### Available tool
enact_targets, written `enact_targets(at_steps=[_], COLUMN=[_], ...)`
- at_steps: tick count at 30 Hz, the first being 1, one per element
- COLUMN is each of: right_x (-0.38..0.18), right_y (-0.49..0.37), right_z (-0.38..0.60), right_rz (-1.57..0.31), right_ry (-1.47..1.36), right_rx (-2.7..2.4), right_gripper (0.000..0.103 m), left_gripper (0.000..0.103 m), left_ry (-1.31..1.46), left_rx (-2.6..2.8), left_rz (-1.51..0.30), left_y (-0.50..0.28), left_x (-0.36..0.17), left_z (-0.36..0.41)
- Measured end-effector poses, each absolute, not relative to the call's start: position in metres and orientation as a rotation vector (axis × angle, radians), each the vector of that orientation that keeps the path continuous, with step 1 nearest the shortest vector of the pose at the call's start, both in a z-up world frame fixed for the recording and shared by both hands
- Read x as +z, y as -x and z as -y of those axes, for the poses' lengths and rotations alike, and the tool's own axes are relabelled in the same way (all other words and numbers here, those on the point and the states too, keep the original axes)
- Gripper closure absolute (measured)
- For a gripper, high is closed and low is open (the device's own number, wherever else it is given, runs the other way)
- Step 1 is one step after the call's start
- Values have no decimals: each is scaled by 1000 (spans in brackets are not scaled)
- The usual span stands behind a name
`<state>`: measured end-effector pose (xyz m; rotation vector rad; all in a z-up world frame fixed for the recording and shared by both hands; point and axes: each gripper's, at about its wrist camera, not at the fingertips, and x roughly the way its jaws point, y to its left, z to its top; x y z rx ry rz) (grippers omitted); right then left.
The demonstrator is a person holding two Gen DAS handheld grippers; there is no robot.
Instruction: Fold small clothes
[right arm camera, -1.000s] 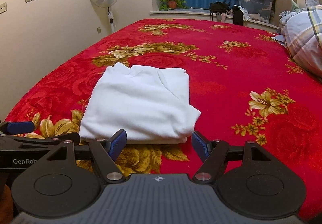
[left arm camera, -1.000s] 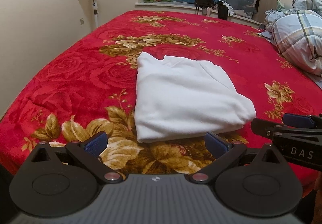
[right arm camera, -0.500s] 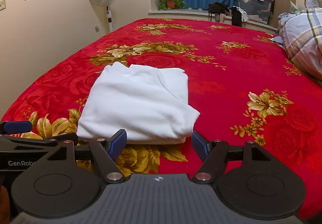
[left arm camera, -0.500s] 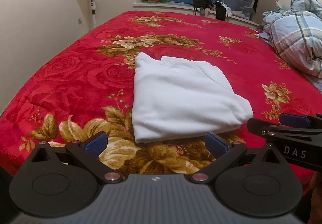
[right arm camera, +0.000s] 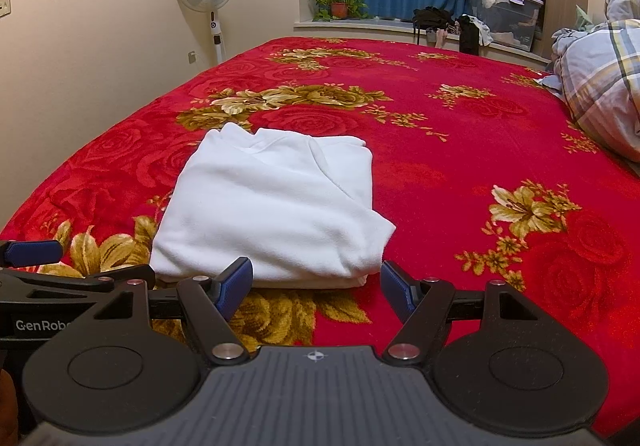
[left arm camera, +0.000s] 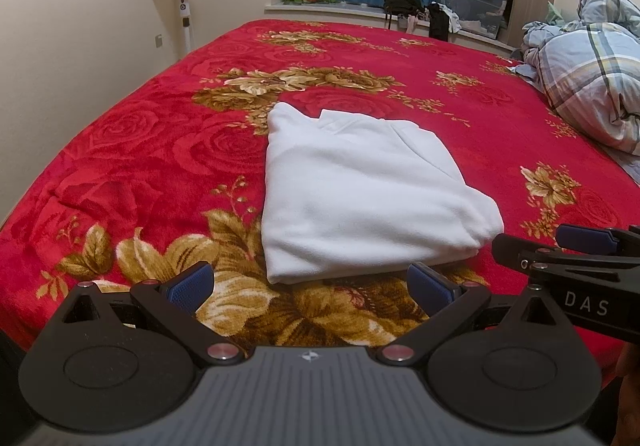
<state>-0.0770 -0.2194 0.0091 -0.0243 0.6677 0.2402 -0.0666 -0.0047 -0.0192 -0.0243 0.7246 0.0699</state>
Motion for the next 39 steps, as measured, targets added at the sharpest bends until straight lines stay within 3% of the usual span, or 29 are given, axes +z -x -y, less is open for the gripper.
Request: enact_targets(at_steps=[39], right_x=[8], right_y=[76], right_z=[219], right_rz=[-669], right_ry=[30], right_rx=[240], right_gripper=[32], left_gripper=[0], left_ry=[41], left_rx=[80], left_rz=[-738], left_y=[67], left_x=[-24], left_z=[7])
